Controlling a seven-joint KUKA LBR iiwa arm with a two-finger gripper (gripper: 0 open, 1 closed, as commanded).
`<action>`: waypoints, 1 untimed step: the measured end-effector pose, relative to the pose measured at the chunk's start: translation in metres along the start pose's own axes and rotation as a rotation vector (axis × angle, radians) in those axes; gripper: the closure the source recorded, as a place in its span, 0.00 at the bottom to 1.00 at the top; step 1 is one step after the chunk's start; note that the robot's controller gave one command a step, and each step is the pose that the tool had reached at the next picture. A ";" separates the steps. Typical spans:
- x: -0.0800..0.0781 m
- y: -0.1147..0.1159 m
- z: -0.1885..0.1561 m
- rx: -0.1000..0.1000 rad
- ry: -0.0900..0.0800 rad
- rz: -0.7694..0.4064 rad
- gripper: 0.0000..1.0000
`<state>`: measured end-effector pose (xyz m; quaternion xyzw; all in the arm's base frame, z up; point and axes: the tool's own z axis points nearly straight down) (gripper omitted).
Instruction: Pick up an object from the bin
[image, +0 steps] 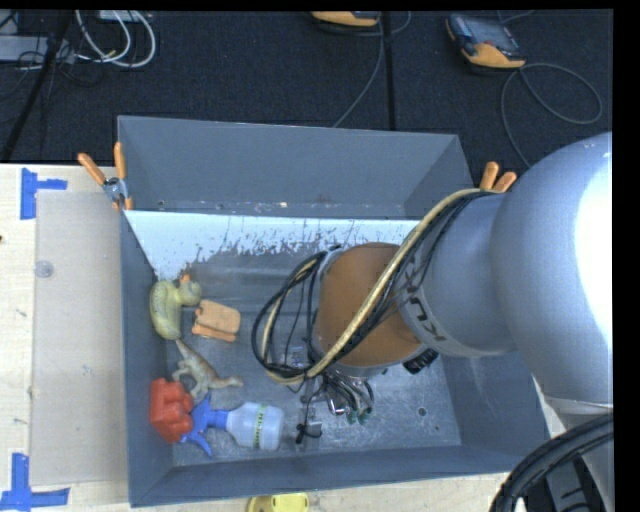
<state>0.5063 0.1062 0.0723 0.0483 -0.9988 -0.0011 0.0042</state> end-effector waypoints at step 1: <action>0.014 0.011 0.000 0.002 -0.002 -0.054 0.00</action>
Offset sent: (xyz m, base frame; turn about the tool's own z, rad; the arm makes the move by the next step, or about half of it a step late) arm -0.0323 0.0728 0.0032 0.0071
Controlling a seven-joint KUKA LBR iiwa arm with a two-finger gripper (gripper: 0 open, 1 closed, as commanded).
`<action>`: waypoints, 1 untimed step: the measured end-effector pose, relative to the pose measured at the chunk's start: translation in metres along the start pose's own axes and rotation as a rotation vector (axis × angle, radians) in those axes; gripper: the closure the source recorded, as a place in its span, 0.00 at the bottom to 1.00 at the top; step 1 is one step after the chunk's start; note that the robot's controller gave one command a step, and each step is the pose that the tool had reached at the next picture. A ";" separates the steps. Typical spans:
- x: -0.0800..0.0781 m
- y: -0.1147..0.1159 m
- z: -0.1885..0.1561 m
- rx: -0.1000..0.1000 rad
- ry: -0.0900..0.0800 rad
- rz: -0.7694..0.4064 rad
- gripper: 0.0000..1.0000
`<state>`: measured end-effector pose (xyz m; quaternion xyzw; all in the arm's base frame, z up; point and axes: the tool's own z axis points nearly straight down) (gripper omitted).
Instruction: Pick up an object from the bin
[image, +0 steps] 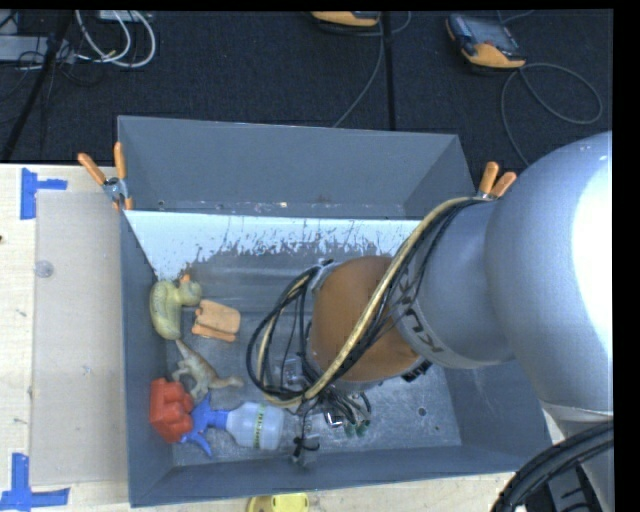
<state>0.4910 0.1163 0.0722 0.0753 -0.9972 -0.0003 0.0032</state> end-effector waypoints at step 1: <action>0.008 0.065 -0.002 -0.001 0.004 0.059 1.00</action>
Offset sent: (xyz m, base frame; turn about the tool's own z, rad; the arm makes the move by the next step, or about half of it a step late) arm 0.0000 0.0000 0.0000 0.0000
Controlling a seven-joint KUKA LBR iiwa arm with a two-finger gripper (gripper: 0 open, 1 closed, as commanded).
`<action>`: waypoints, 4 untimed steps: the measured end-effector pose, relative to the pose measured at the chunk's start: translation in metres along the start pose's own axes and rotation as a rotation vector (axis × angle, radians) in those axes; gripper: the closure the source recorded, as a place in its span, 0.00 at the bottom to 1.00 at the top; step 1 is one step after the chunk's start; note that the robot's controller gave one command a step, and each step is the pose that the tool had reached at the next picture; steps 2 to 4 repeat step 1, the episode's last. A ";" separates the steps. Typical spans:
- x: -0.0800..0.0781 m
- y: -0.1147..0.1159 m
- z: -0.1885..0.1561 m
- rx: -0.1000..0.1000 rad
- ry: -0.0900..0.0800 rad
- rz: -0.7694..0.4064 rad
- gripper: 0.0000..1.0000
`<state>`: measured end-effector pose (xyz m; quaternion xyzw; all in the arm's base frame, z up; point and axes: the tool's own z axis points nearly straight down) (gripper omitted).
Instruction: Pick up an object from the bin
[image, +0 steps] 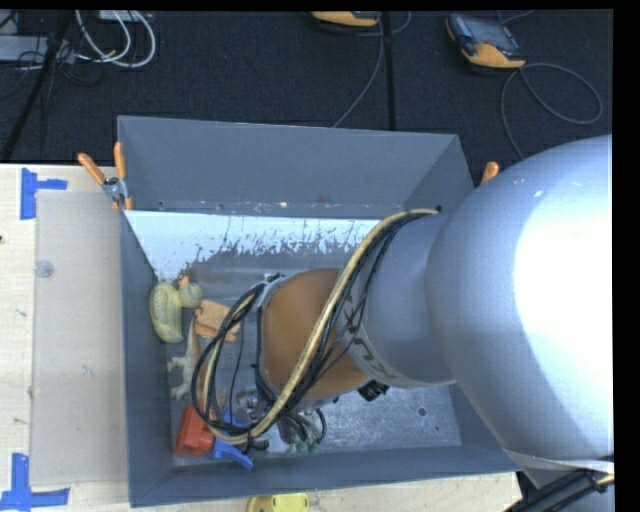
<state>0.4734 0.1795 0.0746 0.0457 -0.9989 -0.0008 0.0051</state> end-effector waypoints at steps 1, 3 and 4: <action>0.000 0.000 0.000 0.000 0.000 -0.001 1.00; 0.000 0.000 0.000 0.000 0.000 -0.001 1.00; 0.000 0.000 0.000 0.000 0.000 -0.001 1.00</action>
Offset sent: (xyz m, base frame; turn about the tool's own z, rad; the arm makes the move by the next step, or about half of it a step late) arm -0.0018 0.0053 0.0902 0.0524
